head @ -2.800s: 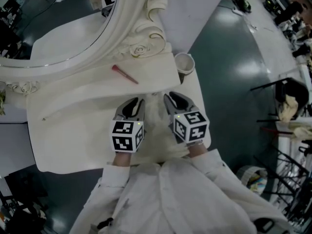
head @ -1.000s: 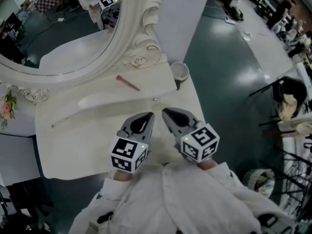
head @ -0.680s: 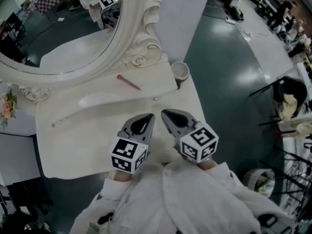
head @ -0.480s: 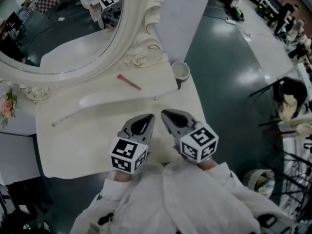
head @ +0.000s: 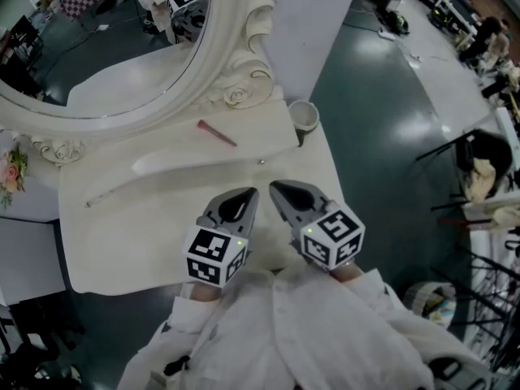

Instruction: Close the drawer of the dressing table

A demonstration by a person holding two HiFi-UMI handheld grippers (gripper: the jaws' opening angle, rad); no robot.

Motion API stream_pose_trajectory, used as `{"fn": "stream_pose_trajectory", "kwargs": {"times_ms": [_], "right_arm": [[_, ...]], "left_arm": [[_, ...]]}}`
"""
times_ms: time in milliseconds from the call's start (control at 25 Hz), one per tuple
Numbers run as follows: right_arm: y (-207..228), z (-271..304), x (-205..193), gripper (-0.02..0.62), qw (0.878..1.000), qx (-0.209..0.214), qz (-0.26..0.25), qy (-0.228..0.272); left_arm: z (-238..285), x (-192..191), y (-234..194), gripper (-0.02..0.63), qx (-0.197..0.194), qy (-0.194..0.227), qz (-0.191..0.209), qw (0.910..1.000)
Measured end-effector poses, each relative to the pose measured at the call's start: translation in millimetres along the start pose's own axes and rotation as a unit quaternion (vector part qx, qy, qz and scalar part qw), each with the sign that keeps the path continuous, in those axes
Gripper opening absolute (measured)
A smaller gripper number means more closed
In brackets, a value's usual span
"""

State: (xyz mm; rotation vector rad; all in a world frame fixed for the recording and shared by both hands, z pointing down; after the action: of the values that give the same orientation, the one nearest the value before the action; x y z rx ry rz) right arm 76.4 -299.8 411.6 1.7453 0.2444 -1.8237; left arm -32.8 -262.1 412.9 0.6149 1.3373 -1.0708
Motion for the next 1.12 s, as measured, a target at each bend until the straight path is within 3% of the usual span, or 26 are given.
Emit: {"fn": "stream_pose_trajectory", "kwargs": {"times_ms": [1120], "right_arm": [[-0.4, 0.5, -8.8, 0.008, 1.000, 0.011, -0.004, -0.022]], "left_arm": [[-0.2, -10.4, -1.9, 0.006, -0.003, -0.021, -0.018, 0.9996]]}}
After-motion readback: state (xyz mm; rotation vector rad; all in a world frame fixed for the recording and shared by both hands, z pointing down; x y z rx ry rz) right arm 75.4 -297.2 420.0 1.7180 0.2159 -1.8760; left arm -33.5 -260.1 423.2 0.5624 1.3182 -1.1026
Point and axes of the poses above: the fingertips, and each gripper's own axes: z forward along the fingers, y to its right, x out of its top, the point moved 6 cm from there along -z, backward along the fingers, and after that the axes turned 14 degrees about y, right-handed, at the moved point
